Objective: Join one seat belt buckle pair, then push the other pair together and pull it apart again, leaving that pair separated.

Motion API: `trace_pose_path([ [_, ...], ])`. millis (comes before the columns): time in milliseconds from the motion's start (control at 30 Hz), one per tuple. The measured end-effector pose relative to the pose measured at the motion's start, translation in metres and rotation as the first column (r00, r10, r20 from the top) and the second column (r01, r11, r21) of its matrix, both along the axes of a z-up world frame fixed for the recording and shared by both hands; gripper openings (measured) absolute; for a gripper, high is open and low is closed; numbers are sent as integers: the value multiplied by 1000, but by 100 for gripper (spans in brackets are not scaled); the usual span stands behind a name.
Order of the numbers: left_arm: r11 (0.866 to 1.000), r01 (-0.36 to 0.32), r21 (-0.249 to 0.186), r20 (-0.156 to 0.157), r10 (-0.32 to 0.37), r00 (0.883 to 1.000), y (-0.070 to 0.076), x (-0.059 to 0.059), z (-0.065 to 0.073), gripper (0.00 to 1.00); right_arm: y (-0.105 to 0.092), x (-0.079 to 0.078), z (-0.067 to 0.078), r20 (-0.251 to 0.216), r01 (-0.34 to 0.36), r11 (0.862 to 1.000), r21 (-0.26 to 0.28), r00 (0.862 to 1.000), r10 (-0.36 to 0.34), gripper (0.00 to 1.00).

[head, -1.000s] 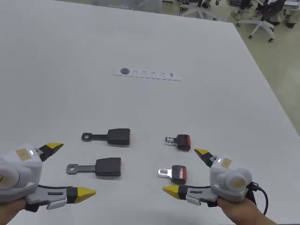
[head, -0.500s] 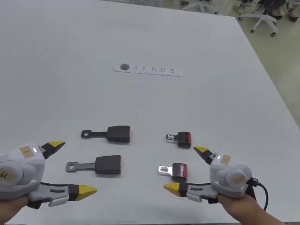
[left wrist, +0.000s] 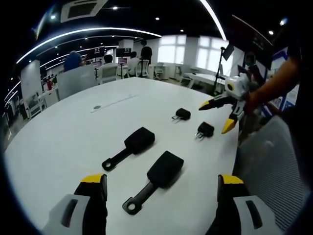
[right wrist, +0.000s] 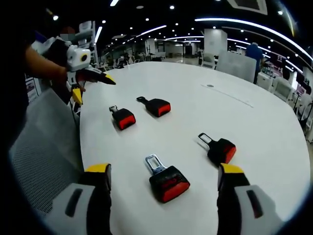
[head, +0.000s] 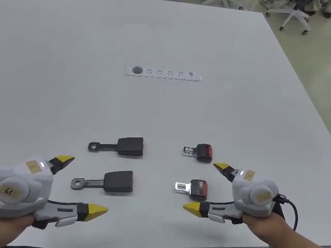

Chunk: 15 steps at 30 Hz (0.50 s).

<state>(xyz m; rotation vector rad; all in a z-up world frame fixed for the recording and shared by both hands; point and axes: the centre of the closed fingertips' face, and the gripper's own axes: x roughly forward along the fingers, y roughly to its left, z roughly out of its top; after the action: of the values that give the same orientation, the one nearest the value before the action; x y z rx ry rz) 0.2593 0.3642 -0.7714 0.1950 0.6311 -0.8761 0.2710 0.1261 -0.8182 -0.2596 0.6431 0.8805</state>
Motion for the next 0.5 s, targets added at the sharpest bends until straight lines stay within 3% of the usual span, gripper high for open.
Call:
trace_pose_path([
  [500, 998, 60, 34, -39, -59, 998, -12, 9, -21, 89, -4, 0, -22, -63, -60, 998, -37, 996, 57, 82],
])
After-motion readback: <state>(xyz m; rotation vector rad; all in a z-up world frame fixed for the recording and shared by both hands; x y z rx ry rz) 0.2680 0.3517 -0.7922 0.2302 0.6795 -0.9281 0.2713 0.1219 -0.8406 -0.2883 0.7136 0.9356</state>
